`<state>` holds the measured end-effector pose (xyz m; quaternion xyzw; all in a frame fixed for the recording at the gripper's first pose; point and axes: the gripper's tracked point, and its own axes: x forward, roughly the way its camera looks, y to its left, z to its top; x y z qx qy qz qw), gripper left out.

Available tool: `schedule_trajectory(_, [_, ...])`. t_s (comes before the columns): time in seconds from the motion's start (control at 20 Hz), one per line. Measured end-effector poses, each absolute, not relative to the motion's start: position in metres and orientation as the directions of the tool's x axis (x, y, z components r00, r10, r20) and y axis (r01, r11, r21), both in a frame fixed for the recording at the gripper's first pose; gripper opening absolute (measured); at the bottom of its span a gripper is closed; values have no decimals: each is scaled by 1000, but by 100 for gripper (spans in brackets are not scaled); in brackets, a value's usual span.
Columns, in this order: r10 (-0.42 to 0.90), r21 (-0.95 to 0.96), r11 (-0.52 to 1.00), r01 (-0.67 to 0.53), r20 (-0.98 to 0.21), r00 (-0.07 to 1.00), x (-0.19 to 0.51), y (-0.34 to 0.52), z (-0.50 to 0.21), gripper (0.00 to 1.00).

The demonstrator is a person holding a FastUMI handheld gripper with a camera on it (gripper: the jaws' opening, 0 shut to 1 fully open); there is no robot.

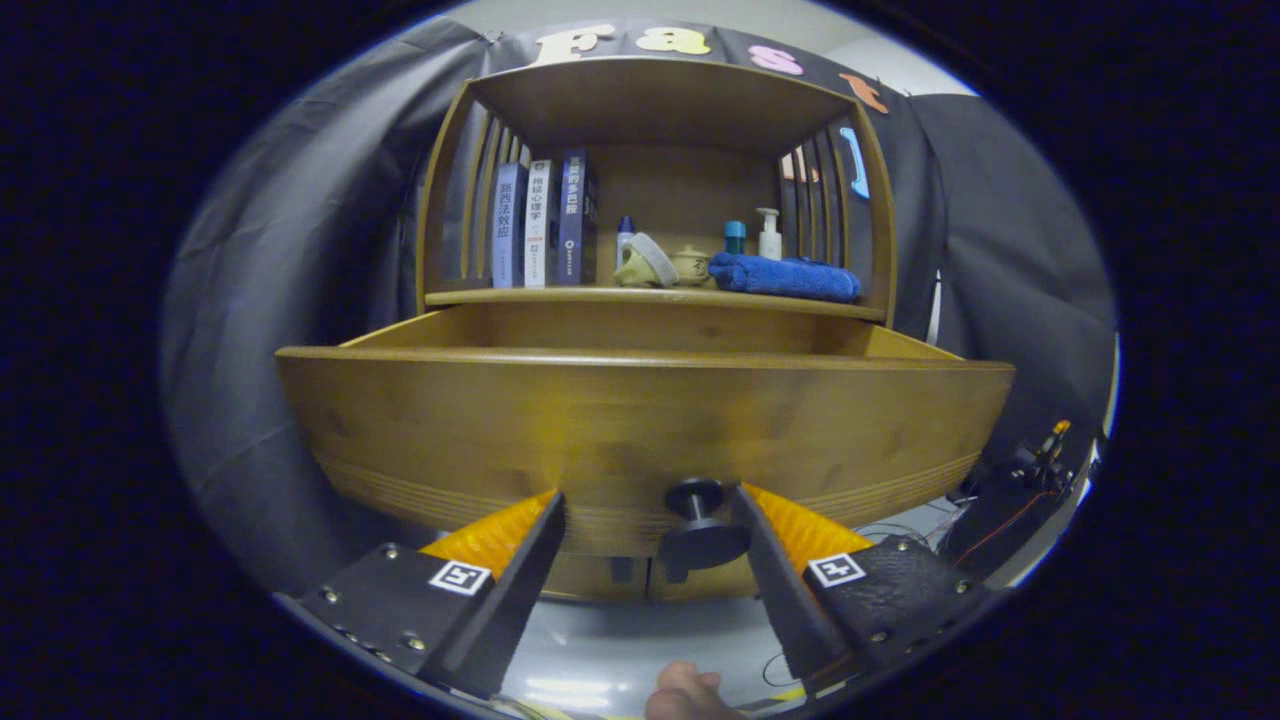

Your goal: Pull open the drawer, take out the items inside it, and place them on the countertop above the cabinet.

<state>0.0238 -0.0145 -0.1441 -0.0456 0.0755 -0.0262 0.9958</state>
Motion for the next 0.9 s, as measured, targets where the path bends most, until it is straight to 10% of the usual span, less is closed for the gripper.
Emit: schedule_trajectory(0.9, [-40, -44, 998, 43, 69, 997, 115, -8, -128, 100])
